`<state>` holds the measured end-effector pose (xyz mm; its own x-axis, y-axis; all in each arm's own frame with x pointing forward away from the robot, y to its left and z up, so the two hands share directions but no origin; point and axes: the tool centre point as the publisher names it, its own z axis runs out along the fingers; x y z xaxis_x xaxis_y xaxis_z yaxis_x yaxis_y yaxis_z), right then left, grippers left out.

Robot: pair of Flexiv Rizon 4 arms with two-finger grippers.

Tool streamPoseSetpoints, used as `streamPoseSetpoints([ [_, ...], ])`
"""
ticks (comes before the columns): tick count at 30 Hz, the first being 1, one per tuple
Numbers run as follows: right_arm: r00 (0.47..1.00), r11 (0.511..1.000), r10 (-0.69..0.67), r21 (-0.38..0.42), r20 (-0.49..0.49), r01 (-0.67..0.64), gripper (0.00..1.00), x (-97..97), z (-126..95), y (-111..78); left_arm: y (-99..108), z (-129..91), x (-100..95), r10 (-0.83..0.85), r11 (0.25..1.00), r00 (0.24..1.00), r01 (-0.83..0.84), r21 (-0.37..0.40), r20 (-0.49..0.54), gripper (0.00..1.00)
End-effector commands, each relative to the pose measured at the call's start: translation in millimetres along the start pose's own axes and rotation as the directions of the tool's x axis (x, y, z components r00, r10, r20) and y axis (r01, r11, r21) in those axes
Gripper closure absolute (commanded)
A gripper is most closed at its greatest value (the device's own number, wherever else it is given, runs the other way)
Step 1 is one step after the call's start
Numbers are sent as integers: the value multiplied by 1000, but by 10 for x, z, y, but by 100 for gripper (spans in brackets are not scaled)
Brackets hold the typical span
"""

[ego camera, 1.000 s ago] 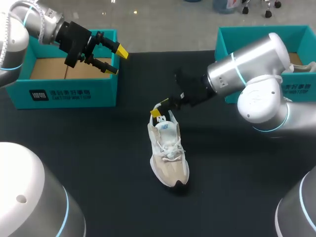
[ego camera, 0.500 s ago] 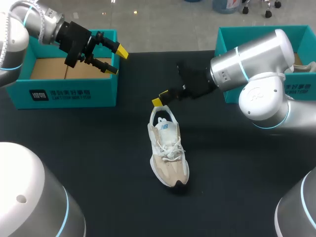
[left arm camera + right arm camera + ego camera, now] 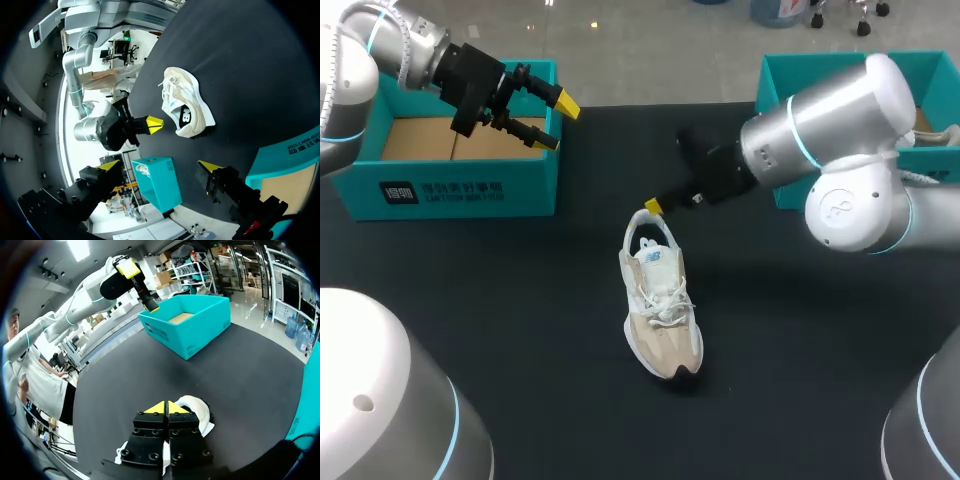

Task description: Take the shoe out of the shoebox, open the shoe tongue, remove and reinsert the insole, then place the shoe into the shoebox

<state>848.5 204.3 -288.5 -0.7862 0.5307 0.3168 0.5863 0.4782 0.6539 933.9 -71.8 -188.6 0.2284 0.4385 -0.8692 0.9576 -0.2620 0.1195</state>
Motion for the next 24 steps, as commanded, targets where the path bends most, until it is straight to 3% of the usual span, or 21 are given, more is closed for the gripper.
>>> streamPoseSetpoints([
  [1, 998, 998, 1, 55, 63, -4, 100, 47, -17, 61, -1, -3, -2, 1, 1000, 1000, -1, 1, -2, 0],
  [8, 998, 998, 1, 55, 63, -4, 100, 47, -17, 61, -1, -3, -2, 1, 1000, 1000, -1, 1, -2, 0],
  [14, 928, 985, 137, 50, 347, -165, 100, 64, 48, 30, -1, -3, -2, 1, 1000, 1000, -1, 1, -2, 0],
  [19, 867, 967, 191, 62, 460, -246, 100, 84, 62, -16, -1, -3, -2, 1, 1000, 1000, -1, 1, -2, 0],
  [24, 818, 939, 199, 135, 540, -318, 100, 80, 102, -46, -1, -3, -2, 1, 1000, 1000, -1, 1, -2, 0],
])
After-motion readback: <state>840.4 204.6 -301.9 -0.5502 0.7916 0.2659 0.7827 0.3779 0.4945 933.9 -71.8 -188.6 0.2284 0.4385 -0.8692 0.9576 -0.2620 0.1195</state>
